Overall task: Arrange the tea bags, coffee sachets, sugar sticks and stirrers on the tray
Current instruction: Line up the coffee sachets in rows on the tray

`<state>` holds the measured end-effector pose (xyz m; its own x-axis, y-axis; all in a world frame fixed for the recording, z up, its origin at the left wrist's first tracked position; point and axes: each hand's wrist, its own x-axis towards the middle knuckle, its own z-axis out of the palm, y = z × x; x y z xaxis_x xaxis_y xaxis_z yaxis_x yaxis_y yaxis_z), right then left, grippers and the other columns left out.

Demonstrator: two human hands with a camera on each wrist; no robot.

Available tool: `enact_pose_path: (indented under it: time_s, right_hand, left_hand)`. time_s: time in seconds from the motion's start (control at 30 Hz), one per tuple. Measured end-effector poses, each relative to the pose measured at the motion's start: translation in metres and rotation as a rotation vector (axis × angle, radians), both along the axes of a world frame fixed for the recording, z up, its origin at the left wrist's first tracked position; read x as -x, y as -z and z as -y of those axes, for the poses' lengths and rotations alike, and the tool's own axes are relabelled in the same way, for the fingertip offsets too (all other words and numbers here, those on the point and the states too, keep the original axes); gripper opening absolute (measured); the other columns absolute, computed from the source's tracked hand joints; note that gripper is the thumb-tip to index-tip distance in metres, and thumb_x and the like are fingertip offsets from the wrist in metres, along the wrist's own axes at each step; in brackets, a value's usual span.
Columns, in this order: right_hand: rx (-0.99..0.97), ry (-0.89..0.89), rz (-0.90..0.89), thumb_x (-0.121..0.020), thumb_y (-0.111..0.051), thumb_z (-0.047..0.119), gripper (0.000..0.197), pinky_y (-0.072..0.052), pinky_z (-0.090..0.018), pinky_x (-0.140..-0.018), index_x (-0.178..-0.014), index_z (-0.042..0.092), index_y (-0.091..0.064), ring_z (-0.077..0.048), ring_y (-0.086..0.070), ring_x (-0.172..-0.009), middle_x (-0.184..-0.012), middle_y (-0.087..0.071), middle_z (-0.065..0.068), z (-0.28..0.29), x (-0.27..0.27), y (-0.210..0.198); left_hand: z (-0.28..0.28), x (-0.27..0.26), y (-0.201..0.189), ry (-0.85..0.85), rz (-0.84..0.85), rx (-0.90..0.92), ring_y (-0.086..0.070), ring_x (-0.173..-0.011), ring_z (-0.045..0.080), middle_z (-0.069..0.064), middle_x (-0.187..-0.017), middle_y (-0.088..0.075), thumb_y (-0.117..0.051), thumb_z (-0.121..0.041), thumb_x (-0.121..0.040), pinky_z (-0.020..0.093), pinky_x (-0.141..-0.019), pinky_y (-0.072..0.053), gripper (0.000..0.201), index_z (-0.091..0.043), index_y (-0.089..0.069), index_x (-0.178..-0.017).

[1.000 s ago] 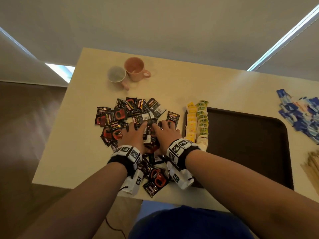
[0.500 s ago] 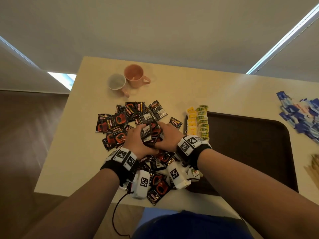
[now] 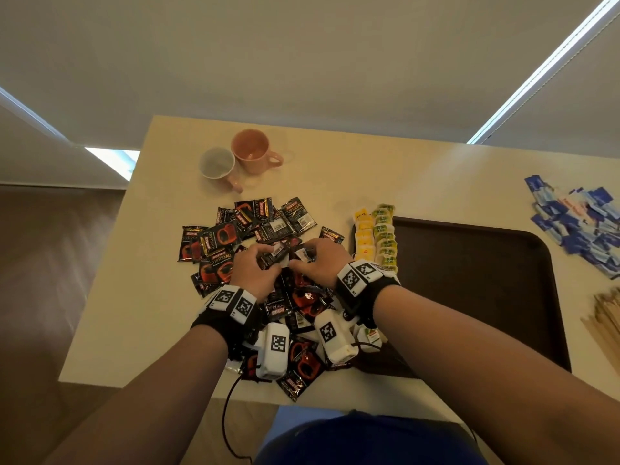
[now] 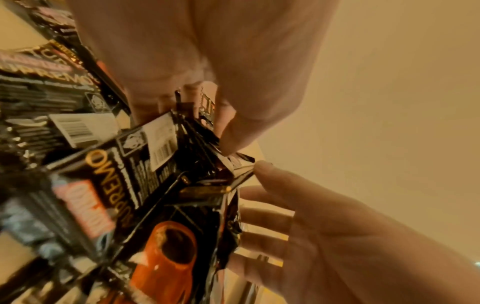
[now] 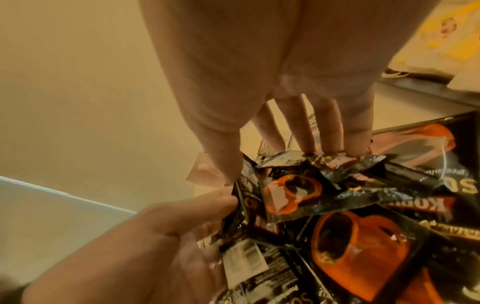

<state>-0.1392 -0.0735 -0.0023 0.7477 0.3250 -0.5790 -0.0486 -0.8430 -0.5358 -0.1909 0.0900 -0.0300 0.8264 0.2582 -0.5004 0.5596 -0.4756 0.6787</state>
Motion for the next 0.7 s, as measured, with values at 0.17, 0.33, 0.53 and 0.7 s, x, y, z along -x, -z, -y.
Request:
enact_pose_path:
  time_s: [0.17, 0.33, 0.53, 0.7]
  right_hand:
    - [-0.002, -0.007, 0.067, -0.083, -0.07, 0.049, 0.05, -0.05, -0.029, -0.082, -0.117, 0.012, -0.066, -0.023, -0.064, -0.104, -0.112, -0.068, -0.006, -0.002, 0.003, -0.001]
    - [0.023, 0.034, 0.064, -0.085, -0.07, 0.027, 0.028, -0.056, -0.033, -0.083, -0.108, 0.01, -0.071, -0.023, -0.066, -0.096, -0.103, -0.071, -0.006, -0.002, 0.001, -0.004]
    - [0.03, 0.086, 0.067, -0.085, -0.069, 0.021, 0.022, -0.055, -0.03, -0.074, -0.104, 0.009, -0.07, -0.023, -0.065, -0.086, -0.092, -0.069, -0.006, 0.003, 0.0, -0.002]
    - [0.008, 0.145, 0.036, -0.086, -0.069, 0.019, 0.023, -0.049, -0.026, -0.064, -0.108, 0.013, -0.067, -0.02, -0.063, -0.082, -0.092, -0.068, -0.003, 0.011, -0.001, 0.001]
  left_hand:
    - [0.002, 0.004, -0.005, -0.036, 0.091, 0.016, -0.054, -0.12, 0.016, 0.002, -0.127, -0.058, -0.079, -0.02, -0.083, 0.027, -0.097, -0.041, 0.029, -0.03, -0.064, -0.105]
    - [0.006, 0.002, -0.013, -0.183, 0.043, 0.111, -0.059, -0.111, 0.017, 0.001, -0.117, -0.067, -0.07, -0.027, -0.09, 0.032, -0.095, -0.045, 0.02, -0.017, -0.074, -0.107]
    - [-0.001, 0.008, -0.008, -0.296, 0.003, 0.078, -0.058, -0.107, 0.016, 0.004, -0.122, -0.063, -0.079, -0.015, -0.083, 0.032, -0.092, -0.046, 0.033, -0.016, -0.067, -0.113]
    - [-0.009, 0.01, -0.009, -0.332, 0.024, 0.115, -0.059, -0.109, 0.014, 0.003, -0.125, -0.066, -0.084, -0.015, -0.077, 0.041, -0.103, -0.048, 0.04, -0.021, -0.068, -0.113]
